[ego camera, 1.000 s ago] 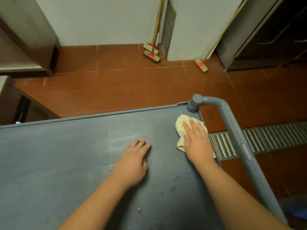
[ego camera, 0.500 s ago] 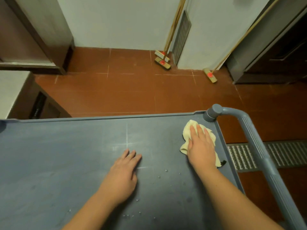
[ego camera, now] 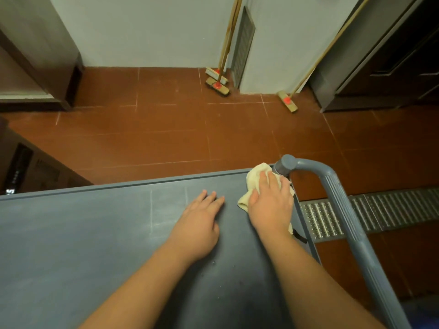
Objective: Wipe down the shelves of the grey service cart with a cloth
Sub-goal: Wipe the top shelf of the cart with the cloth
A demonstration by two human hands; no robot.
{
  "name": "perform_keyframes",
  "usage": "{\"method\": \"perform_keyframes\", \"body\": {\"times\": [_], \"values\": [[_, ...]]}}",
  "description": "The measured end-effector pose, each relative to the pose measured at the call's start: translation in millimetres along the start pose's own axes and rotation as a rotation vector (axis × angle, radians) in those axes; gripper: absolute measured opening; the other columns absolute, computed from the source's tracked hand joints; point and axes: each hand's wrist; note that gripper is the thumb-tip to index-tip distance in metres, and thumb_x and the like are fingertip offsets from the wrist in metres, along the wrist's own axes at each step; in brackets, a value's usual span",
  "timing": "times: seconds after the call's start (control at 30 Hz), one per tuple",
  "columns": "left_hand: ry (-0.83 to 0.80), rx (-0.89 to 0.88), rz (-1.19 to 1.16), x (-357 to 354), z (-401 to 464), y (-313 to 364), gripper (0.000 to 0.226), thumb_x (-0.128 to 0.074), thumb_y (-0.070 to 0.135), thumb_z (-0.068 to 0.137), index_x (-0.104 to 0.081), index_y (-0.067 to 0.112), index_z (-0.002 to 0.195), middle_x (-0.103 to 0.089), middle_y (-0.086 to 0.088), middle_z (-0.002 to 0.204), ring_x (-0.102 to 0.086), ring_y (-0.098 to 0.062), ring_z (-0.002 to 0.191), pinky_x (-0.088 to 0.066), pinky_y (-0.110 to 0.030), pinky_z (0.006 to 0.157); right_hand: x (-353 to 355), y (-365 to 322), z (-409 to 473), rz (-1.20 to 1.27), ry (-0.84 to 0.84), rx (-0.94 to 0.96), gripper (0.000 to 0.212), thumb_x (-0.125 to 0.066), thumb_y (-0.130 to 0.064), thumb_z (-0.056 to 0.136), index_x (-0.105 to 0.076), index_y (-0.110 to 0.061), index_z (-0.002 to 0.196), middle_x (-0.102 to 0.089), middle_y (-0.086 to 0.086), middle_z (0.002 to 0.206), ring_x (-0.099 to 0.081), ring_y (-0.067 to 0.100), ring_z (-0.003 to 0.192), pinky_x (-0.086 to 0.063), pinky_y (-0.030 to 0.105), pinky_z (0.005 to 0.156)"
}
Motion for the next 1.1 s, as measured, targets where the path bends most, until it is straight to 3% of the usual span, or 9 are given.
{"method": "perform_keyframes", "body": {"times": [0.13, 0.37, 0.53, 0.7, 1.1], "values": [[-0.007, 0.039, -0.005, -10, 17, 3, 0.065, -0.041, 0.013, 0.087, -0.027, 0.024, 0.15, -0.024, 0.0, 0.159, -0.011, -0.02, 0.149, -0.009, -0.03, 0.119, -1, 1, 10, 0.007, -0.035, 0.003, 0.058, -0.052, -0.03, 0.086, -0.044, -0.019, 0.143, -0.047, 0.0, 0.145, -0.037, 0.028, 0.131, -0.033, 0.046, 0.1], [-0.014, 0.061, -0.005, -13, 2, -11, 0.064, -0.039, 0.013, 0.087, -0.029, 0.023, 0.149, -0.025, 0.001, 0.159, -0.01, -0.02, 0.149, -0.012, -0.032, 0.12, -7, -11, 20, 0.081, -0.049, -0.024, 0.043, -0.049, -0.021, 0.074, -0.058, -0.019, 0.116, -0.058, -0.004, 0.124, -0.042, 0.025, 0.114, -0.034, 0.044, 0.091], [0.05, 0.094, -0.031, 7, -16, -42, 0.063, -0.041, 0.011, 0.085, -0.036, 0.022, 0.146, -0.03, 0.001, 0.156, -0.011, -0.02, 0.149, -0.016, -0.035, 0.12, -12, -51, 5, 0.095, -0.03, 0.059, 0.038, -0.053, -0.02, 0.08, -0.06, -0.015, 0.117, -0.059, 0.0, 0.123, -0.044, 0.026, 0.113, -0.035, 0.042, 0.089], [0.105, 0.141, -0.052, 32, -49, -84, 0.062, -0.04, 0.01, 0.086, -0.035, 0.022, 0.146, -0.03, 0.002, 0.156, -0.009, -0.019, 0.149, -0.015, -0.032, 0.12, -26, -115, -25, 0.171, 0.005, 0.187, 0.03, -0.057, -0.016, 0.074, -0.066, -0.011, 0.102, -0.063, 0.0, 0.115, -0.049, 0.028, 0.105, -0.04, 0.043, 0.085], [0.182, 0.353, -0.086, 74, -152, -191, 0.061, -0.041, 0.012, 0.087, -0.034, 0.022, 0.147, -0.03, 0.001, 0.157, -0.01, -0.019, 0.149, -0.013, -0.031, 0.12, -37, -252, -87, 0.107, -0.07, 0.306, 0.05, -0.062, -0.018, 0.083, -0.055, -0.009, 0.131, -0.056, 0.008, 0.133, -0.046, 0.031, 0.12, -0.04, 0.047, 0.094]]}}
Point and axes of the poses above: each hand's wrist, its own z-axis towards the middle knuckle, its own x-axis out of the back of the hand, y = z × x
